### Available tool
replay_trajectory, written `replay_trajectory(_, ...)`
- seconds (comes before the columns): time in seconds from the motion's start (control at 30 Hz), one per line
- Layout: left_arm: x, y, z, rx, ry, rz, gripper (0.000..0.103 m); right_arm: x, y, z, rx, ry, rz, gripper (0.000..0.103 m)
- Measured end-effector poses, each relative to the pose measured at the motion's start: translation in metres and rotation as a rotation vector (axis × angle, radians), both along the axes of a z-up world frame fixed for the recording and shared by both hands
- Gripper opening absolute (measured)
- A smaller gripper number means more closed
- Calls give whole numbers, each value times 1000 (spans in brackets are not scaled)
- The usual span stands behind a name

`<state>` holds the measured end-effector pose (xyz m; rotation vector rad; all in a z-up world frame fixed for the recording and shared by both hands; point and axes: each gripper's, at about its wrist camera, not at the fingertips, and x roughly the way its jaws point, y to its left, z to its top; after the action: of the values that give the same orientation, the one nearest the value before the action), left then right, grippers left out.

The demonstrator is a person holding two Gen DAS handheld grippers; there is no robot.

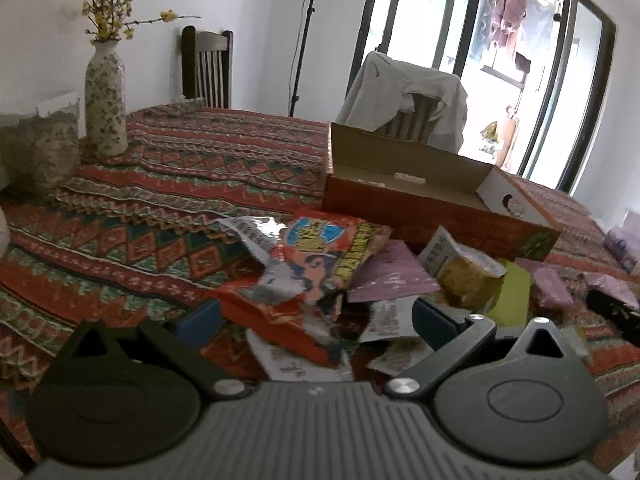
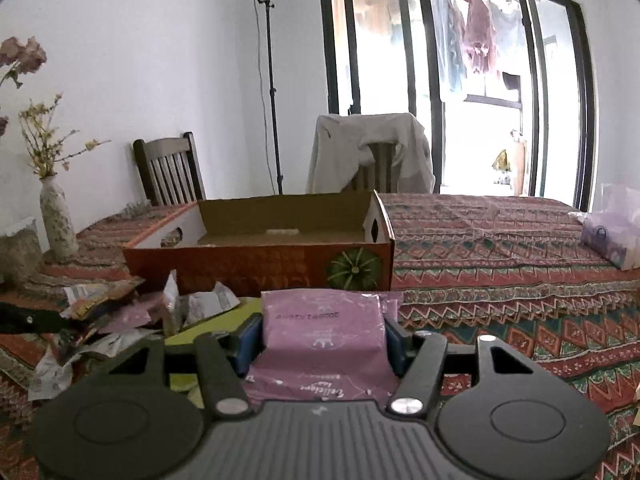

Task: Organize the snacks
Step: 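Grasp the white printed snack packet with the left gripper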

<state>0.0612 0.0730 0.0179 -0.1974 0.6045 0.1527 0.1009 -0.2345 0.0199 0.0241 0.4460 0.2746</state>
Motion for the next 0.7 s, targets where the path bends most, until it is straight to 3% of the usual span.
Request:
replay_trajectory(0.37, 4, -3, -29, 52, 119, -33, 103, -6, 2, -7, 11, 18, 21, 60)
replay_trajectory(0.53, 17, 0, -41, 30, 156, 46, 103, -7, 0, -8, 15, 20, 15, 60)
replay_trajectory(0.7, 19, -11, -45, 83, 148, 96, 102, -8, 1, -9, 7, 24, 14, 60)
